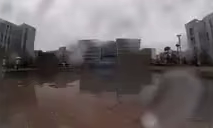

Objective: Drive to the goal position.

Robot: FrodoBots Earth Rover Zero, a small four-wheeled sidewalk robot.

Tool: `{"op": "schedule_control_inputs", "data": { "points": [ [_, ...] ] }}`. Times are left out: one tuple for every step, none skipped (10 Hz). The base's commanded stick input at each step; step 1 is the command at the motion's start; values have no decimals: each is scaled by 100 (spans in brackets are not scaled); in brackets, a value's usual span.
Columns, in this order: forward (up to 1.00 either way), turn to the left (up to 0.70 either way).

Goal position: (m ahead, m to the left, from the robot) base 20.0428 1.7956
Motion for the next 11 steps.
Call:
{"op": "schedule_control_inputs", "data": {
  "points": [
    [100, 0],
    [100, 0],
    [100, 0],
    [100, 0],
    [100, 0],
    [100, 0],
    [100, 0],
    [100, 0],
    [100, 0],
    [100, 0],
    [100, 0]
  ]
}}
